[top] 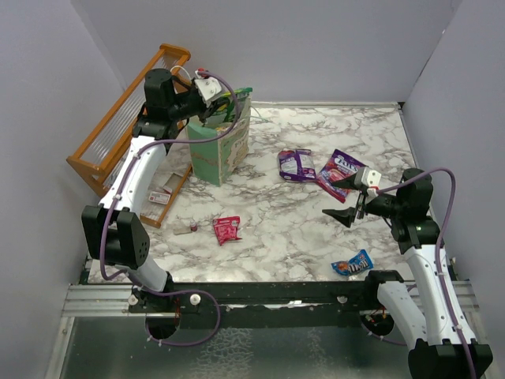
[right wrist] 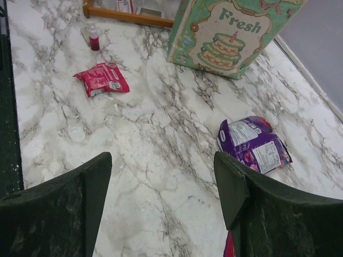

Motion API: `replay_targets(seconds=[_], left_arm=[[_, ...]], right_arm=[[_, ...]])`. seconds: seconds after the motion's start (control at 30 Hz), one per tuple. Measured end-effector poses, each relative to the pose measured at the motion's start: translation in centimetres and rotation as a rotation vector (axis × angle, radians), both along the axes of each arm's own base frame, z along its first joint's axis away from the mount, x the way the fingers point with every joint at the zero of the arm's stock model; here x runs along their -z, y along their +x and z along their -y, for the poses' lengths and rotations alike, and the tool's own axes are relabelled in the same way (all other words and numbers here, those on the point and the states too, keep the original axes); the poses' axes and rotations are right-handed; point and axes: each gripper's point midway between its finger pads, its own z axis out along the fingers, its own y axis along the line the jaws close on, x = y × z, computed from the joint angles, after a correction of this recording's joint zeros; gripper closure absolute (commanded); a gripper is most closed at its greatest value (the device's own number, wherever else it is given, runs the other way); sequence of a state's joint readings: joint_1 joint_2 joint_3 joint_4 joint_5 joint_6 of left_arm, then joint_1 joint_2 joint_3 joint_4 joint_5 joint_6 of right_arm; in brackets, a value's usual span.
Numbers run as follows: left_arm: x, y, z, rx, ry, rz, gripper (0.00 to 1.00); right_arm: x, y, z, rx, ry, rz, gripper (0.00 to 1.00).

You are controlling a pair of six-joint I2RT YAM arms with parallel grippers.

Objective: Place the snacks into the paper bag
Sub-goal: Place the snack in the paper bag.

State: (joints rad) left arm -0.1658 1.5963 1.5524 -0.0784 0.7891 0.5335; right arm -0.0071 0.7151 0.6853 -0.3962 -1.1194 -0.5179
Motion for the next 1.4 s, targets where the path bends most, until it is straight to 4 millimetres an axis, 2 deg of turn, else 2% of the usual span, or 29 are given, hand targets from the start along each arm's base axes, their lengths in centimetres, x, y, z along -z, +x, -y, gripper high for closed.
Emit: replay_targets(seconds=[0.33,0.6,1.0,1.4], left_arm=[[2.8,0.2,-0.6,-0.016,-0.086,-0.126,1.0],[4.0,0.9,-1.6,-0.145,-0.164,-0.255,1.0],[4.3,0.3,-2.9,-0.269,-0.209,-0.37,1.0],[4.6,0.0,-3.5,-0.31,-0.197,-0.39,1.0]], right_arm=[[0.0,0.1,0.0,0.004,-0.003,0.002,0.23],[0.1,0.1,0.0,0.004,-0.003,-0.001,0.23],[0.2,0.1,0.0,0.003,-0.003,-0.006,0.22],[0.3,0.1,0.0,0.003,-0.003,-0.008,0.22]])
